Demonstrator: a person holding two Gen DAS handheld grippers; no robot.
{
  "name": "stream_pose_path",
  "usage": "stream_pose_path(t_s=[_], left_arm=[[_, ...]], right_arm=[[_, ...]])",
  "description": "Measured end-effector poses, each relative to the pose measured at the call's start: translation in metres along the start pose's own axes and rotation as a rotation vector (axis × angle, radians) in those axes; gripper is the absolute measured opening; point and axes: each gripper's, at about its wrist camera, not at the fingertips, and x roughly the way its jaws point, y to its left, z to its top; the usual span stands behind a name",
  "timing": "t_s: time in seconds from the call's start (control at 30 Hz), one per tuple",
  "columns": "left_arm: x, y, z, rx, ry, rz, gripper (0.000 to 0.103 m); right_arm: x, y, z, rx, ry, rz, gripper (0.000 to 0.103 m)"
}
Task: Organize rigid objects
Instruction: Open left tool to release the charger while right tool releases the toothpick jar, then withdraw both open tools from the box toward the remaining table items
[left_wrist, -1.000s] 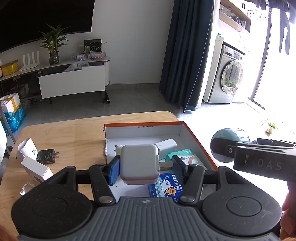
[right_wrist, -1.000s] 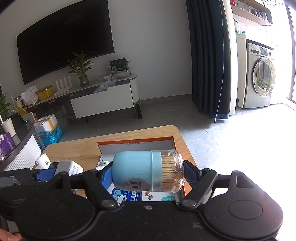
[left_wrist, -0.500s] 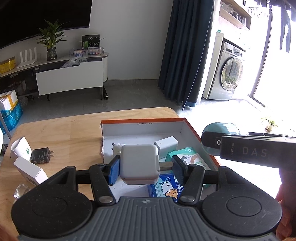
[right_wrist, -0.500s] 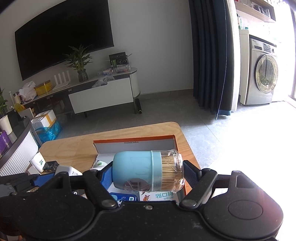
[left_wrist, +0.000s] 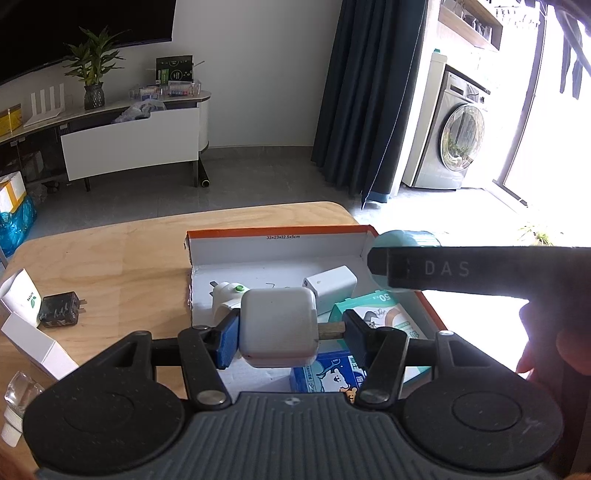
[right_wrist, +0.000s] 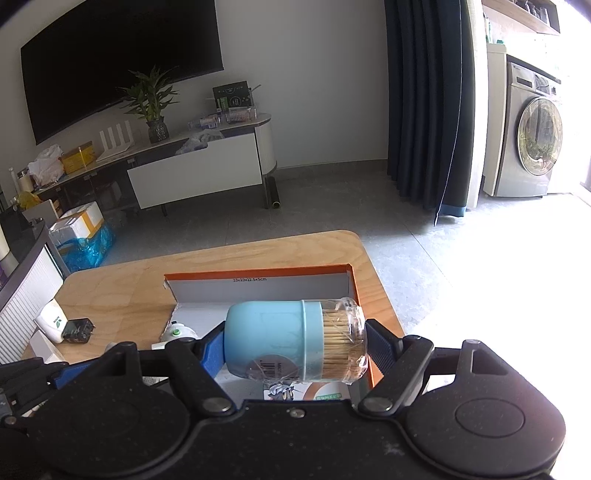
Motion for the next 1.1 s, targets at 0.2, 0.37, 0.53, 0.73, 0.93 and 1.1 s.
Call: stream_pose_path(t_s=[0.2, 0.37, 0.53, 0.73, 0.93, 1.1], left_arm=[[0.008, -0.001, 0.0, 0.0, 0.017, -0.002, 0.059], [0.013, -0.003, 0.0, 0.002, 0.026, -0.011, 0.059], [0.023, -0.01, 0.002, 0.012, 0.035, -0.025, 0.059], [0.021, -0.011, 0.01, 0.006, 0.02, -0.032, 0.063], [0.004, -0.01, 0.014, -0.006, 0.009, -0.008, 0.069], [-0.011, -0.003, 0.014, -0.002, 0.02, 0.019, 0.081]], right_arm=[[0.011, -0.001, 0.01, -0.009, -0.051, 0.0, 0.092], [-0.001, -0.008, 0.01, 0.004, -0.096, 0.002, 0.092], [-0.018, -0.015, 0.007, 0.013, -0.12, -0.026, 0.092], [-0.035, -0.019, 0.005, 0.025, -0.139, -0.031, 0.093], [-0.047, -0.017, 0.002, 0.027, -0.152, -0.029, 0.095], [-0.056, -0.009, 0.0, 0.01, -0.161, -0.033, 0.098]])
